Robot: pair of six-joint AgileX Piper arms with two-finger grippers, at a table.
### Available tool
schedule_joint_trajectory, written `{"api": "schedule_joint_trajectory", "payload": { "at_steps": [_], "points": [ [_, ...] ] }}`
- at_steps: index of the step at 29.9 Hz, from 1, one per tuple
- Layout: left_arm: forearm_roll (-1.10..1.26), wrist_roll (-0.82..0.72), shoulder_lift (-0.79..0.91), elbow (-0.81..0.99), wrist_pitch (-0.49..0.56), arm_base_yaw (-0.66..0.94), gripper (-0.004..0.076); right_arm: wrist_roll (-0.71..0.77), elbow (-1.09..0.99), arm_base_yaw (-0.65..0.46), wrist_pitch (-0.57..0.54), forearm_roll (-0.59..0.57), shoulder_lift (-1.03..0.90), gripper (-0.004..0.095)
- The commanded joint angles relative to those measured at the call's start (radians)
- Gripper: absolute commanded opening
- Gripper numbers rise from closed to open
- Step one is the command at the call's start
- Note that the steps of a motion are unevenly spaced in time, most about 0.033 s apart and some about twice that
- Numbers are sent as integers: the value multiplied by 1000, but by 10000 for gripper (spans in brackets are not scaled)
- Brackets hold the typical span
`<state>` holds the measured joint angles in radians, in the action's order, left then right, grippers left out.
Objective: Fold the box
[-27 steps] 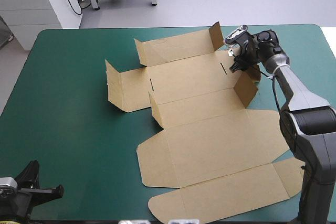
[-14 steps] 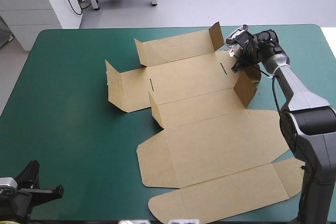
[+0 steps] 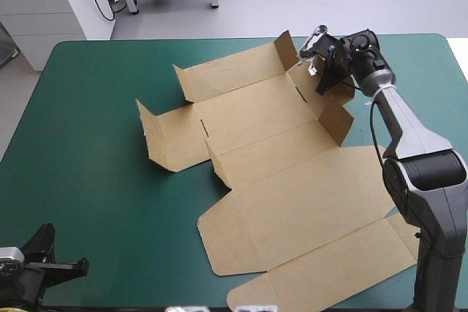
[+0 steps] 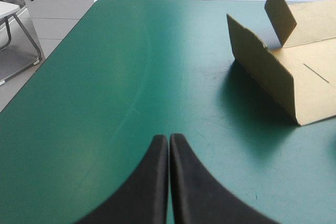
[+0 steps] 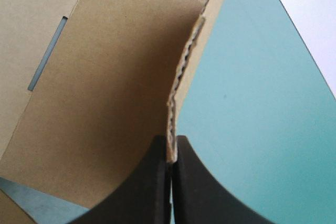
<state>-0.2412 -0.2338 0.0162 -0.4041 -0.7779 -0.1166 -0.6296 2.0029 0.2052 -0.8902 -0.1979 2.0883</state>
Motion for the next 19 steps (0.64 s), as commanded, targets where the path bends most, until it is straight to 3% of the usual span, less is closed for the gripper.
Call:
{"api": "schedule_joint_trajectory", "payload": {
  "at_steps": [1, 13, 19],
  "points": [
    [-4, -1, 8, -24, 71, 0, -8, -83, 35, 57, -19, -22, -65, -19],
    [-4, -1, 8, -24, 71, 0, -8, -126, 35, 222, -91, -137, -160, 0],
    [-4, -1, 8, -24, 71, 0, -8, -132, 35, 283, -74, -132, -205, 1]
  ]
}}
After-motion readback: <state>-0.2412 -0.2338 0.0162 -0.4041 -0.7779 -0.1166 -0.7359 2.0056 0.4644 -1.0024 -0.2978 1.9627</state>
